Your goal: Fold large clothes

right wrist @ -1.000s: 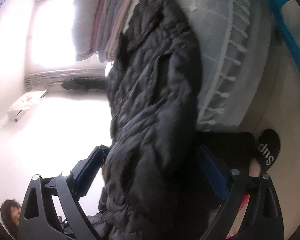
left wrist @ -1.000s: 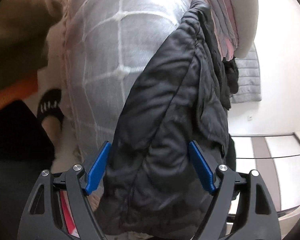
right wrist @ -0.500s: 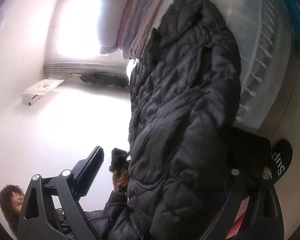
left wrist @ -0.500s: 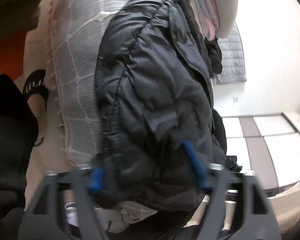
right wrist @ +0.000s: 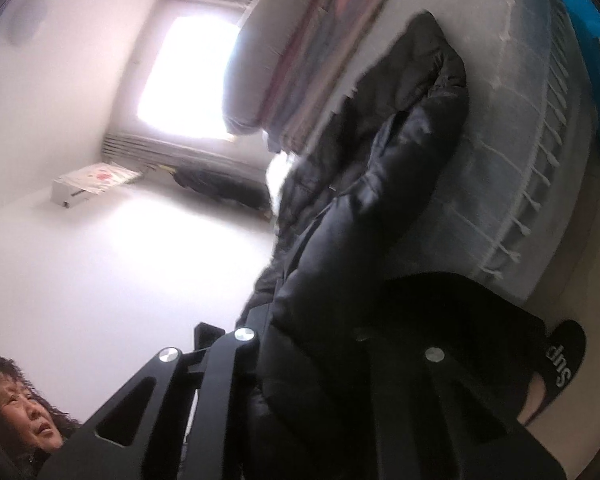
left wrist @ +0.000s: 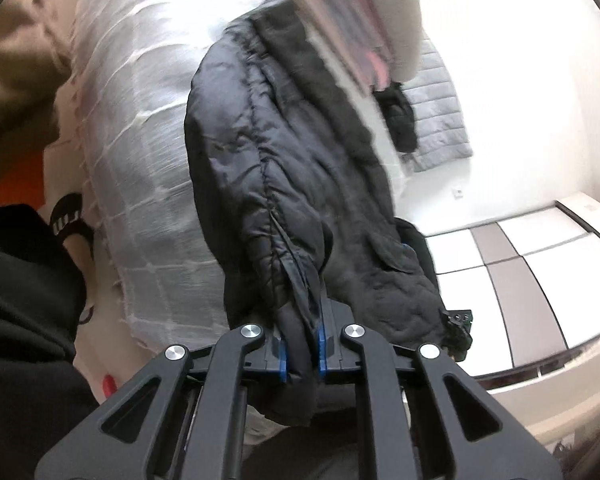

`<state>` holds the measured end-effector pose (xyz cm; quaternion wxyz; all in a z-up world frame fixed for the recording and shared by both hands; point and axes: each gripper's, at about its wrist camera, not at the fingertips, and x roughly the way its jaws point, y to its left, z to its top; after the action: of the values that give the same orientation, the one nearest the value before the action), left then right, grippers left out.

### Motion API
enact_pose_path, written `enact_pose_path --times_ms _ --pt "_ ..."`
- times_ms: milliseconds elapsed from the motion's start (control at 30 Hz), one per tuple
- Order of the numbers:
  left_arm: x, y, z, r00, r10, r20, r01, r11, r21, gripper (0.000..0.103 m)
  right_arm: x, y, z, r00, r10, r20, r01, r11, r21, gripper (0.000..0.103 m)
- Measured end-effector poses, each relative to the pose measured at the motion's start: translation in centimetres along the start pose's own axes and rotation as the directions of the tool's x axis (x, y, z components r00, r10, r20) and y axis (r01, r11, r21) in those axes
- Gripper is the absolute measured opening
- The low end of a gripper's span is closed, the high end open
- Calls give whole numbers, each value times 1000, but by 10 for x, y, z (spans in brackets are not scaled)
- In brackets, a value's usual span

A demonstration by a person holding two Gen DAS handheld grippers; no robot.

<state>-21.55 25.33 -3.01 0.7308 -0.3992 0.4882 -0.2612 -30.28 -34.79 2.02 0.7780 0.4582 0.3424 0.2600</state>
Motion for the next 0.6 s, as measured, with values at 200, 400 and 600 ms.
enact_pose_path --times_ms 200,400,600 --pt "-21 -25 -18 998 -31 -51 36 996 85 10 -29 24 -17 999 41 -3 -41 997 -62 14" --pt "4 31 -24 985 73 -157 -81 996 -46 37 -24 -21 -27 997 15 -75 -10 998 58 46" --pt "11 56 -27 990 66 -123 -81 989 -127 65 -23 -29 -26 995 25 -96 -14 994 105 70"
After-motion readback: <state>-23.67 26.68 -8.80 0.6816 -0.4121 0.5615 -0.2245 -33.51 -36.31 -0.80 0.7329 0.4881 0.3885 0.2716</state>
